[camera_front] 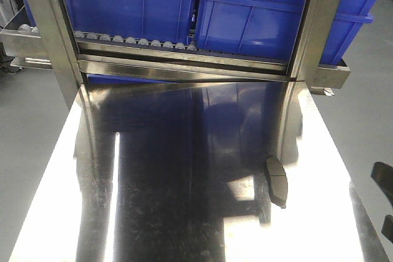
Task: Move and align brake pads A on conveyor
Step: 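Lift the brake pad with the left gripper and raise it, then lower the right gripper and close it on the remaining brake pad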
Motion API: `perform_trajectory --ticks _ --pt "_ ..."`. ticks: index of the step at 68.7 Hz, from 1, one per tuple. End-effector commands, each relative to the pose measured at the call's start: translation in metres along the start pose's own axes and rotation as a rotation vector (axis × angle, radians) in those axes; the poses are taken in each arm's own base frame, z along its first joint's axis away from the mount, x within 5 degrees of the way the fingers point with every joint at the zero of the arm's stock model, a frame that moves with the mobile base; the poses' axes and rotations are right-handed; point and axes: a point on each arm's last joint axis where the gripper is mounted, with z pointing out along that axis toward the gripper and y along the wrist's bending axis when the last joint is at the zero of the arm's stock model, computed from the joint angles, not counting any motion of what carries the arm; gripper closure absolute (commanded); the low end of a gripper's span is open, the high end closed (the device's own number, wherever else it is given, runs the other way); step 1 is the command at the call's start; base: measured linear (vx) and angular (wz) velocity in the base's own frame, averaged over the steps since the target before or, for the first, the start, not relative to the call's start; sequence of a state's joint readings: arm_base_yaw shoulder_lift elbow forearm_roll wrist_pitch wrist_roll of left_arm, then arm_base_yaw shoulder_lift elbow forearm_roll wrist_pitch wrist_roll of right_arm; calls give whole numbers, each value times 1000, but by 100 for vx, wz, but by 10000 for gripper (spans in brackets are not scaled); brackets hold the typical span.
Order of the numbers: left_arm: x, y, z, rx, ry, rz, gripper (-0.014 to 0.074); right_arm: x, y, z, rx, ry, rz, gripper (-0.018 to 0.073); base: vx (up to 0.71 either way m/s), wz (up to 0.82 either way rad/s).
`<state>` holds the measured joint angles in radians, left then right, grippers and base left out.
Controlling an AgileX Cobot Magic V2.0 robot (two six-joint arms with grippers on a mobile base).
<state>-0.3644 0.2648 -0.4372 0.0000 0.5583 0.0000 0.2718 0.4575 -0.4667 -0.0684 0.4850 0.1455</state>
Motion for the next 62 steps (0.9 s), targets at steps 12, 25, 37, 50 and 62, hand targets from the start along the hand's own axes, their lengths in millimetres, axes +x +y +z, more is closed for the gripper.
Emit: perform_trajectory --ticks 12,25,37,50,62 --pt "-18 -1 -4 10 -123 -16 557 -21 2 -4 -13 -168 -28 -169 0 0" --pt "-18 -1 -4 10 -123 -16 557 -28 3 17 -2 -44 -8 -134 0 0" --pt "-18 -1 -4 10 -123 -16 557 -39 4 64 31 235 19 -88 0 0" --pt "-18 -1 -4 10 -123 -16 557 -43 6 125 79 519 52 -65 0 0" --pt "-18 -1 -4 10 -123 -16 557 -40 11 182 75 662 98 -58 0 0"
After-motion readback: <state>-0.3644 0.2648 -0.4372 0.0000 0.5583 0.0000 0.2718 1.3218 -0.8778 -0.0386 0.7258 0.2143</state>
